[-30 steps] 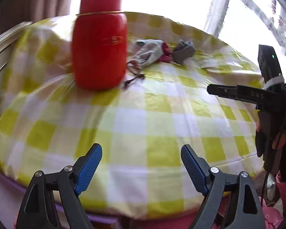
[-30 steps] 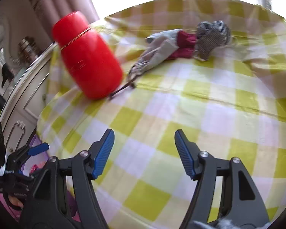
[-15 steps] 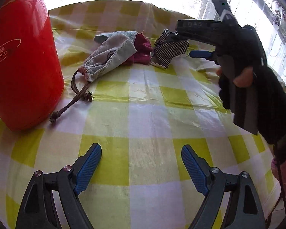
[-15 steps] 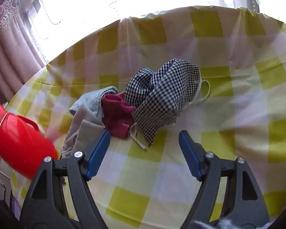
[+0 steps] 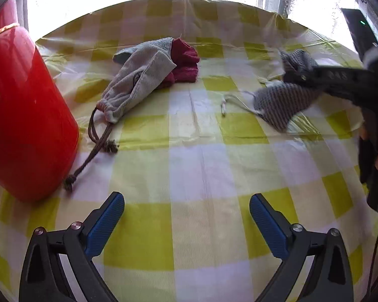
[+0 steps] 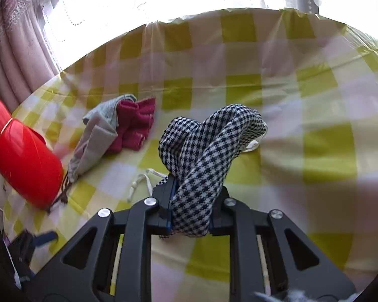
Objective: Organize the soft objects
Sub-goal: 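Grasp the grey herringbone drawstring bag with the left gripper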
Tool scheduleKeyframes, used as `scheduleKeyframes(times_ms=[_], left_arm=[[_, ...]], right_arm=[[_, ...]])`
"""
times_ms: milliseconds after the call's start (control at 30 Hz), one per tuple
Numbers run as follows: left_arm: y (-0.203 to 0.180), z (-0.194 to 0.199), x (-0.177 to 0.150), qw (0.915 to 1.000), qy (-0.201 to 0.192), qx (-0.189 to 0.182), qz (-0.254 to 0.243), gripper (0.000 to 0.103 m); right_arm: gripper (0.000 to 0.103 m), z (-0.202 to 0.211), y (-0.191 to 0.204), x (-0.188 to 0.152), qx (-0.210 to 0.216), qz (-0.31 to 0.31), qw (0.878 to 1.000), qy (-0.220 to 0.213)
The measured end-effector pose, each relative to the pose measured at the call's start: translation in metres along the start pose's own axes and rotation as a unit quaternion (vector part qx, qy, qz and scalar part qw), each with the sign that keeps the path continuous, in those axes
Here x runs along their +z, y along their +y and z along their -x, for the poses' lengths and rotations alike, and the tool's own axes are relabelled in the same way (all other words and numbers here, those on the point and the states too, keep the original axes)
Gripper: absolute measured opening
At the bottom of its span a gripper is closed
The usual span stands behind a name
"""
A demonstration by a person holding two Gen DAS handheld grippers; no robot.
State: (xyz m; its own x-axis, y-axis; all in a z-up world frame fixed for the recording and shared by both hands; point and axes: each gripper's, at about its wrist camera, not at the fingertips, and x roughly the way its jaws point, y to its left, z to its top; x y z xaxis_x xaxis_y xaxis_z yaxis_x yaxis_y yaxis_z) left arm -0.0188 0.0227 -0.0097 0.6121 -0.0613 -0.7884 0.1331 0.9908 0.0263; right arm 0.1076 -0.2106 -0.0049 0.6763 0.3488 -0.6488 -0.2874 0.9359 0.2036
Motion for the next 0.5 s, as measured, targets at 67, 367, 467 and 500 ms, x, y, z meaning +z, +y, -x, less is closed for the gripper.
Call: scheduleKeyframes(times_ms=[67, 367, 467, 500], left_arm=[[-0.004, -0.009, 0.025, 0.9988, -0.019, 0.042, -0.017, 0.101], [0.018, -0.098, 0.125, 0.9835, 0.011, 0.176, -0.040, 0.101], [0.050, -0.102, 0.120, 0.9940, 0.045, 0.088, 0.048, 0.081], [0.054, -0.095, 0.114, 0.9949, 0.046, 0.053, 0.073, 0.068]], right_arm=[[0.023, 0.012, -0.007, -0.025, -0.001, 0.001, 1.000, 0.008], [0.023, 0.017, -0.013, -0.052, 0.006, -0.012, 1.000, 0.015], [0.023, 0.013, -0.016, -0.050, 0.016, -0.028, 0.999, 0.019], [0.023, 0.013, -0.017, -0.050, 0.018, -0.031, 0.999, 0.018]])
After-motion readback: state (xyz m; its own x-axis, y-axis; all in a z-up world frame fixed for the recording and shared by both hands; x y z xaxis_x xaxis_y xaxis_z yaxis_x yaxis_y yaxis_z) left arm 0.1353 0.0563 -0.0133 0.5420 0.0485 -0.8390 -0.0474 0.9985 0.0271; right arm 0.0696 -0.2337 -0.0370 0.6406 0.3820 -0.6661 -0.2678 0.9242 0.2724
